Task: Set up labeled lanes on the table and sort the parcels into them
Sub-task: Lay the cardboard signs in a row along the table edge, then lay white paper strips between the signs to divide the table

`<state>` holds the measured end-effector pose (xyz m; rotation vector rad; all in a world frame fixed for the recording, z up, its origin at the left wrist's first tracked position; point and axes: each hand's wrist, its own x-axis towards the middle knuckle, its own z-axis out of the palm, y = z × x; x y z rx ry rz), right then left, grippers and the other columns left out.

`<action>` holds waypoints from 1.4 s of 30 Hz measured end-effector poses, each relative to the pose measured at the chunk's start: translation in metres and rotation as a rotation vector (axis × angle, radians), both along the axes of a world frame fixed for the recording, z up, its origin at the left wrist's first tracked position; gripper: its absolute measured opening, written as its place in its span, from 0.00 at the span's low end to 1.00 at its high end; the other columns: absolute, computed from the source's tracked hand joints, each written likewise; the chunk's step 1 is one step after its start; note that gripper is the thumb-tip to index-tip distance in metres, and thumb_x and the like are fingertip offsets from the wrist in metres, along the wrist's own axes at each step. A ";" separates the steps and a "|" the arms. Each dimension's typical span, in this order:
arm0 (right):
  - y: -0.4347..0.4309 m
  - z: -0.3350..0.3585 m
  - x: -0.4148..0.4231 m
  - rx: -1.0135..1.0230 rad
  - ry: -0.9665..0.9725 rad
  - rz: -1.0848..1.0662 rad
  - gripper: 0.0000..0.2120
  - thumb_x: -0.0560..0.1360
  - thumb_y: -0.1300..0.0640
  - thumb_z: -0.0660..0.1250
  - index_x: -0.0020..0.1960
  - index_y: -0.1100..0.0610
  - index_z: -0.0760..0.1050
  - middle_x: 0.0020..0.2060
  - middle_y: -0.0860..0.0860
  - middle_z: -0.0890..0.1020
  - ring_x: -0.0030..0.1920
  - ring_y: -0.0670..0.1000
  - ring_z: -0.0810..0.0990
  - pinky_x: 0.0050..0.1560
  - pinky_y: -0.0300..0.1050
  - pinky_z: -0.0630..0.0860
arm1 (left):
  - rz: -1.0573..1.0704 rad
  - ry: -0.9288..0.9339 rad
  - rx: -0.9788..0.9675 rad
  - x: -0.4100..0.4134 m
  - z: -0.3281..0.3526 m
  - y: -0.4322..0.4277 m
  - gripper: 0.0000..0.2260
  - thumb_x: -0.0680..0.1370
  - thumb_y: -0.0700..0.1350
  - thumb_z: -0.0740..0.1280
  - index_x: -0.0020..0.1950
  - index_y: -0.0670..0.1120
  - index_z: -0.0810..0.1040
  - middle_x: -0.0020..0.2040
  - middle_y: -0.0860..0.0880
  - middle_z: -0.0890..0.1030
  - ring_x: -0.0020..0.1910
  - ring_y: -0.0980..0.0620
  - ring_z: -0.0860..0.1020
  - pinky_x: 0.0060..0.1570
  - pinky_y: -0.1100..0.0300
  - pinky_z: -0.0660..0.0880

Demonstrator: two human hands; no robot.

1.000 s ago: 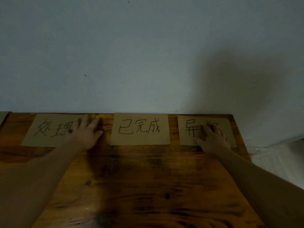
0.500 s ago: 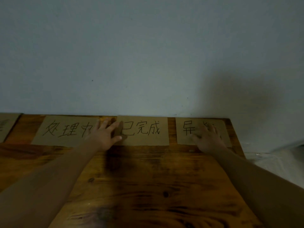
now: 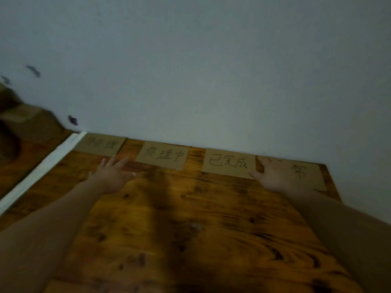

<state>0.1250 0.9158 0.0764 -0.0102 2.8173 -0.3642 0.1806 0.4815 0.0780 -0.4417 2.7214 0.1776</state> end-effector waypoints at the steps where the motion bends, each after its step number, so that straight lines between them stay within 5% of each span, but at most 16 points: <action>1: -0.020 0.008 0.010 -0.005 0.007 0.009 0.36 0.77 0.34 0.54 0.78 0.51 0.51 0.76 0.55 0.57 0.75 0.58 0.55 0.73 0.55 0.56 | 0.031 0.020 -0.012 0.014 0.006 -0.017 0.34 0.75 0.70 0.52 0.77 0.59 0.47 0.79 0.51 0.45 0.77 0.45 0.43 0.71 0.38 0.48; 18: -0.415 0.039 0.112 -0.135 -0.012 0.364 0.35 0.77 0.37 0.58 0.78 0.51 0.55 0.76 0.54 0.58 0.75 0.56 0.57 0.74 0.51 0.57 | 0.278 0.127 0.058 0.204 0.030 -0.320 0.33 0.77 0.62 0.58 0.77 0.51 0.52 0.78 0.45 0.51 0.76 0.41 0.49 0.73 0.42 0.53; 27: -0.572 -0.009 0.072 -0.218 -0.135 0.479 0.32 0.77 0.39 0.59 0.76 0.52 0.58 0.74 0.54 0.63 0.72 0.56 0.62 0.72 0.51 0.60 | 0.282 0.078 0.116 0.167 -0.010 -0.407 0.33 0.77 0.55 0.65 0.77 0.47 0.54 0.77 0.43 0.55 0.76 0.43 0.54 0.72 0.50 0.57; 31: -0.625 -0.039 0.066 -0.209 -0.235 0.506 0.33 0.78 0.40 0.59 0.78 0.53 0.54 0.76 0.56 0.57 0.75 0.57 0.57 0.73 0.51 0.56 | 0.273 0.016 0.129 0.142 -0.034 -0.434 0.34 0.77 0.54 0.65 0.77 0.46 0.54 0.77 0.44 0.57 0.75 0.43 0.56 0.70 0.51 0.59; 36: -0.670 -0.069 0.076 -0.238 -0.329 0.498 0.32 0.78 0.44 0.62 0.77 0.56 0.57 0.74 0.55 0.62 0.73 0.56 0.61 0.71 0.47 0.59 | 0.174 -0.038 0.205 0.118 -0.063 -0.450 0.22 0.77 0.50 0.66 0.68 0.43 0.68 0.66 0.42 0.72 0.62 0.45 0.71 0.56 0.56 0.69; 42: -0.711 -0.094 0.099 -0.234 -0.367 0.321 0.25 0.78 0.47 0.63 0.71 0.58 0.66 0.68 0.55 0.69 0.68 0.56 0.67 0.67 0.47 0.65 | 0.040 -0.131 0.274 0.096 -0.107 -0.461 0.28 0.79 0.51 0.64 0.75 0.42 0.59 0.71 0.43 0.67 0.68 0.46 0.68 0.65 0.58 0.65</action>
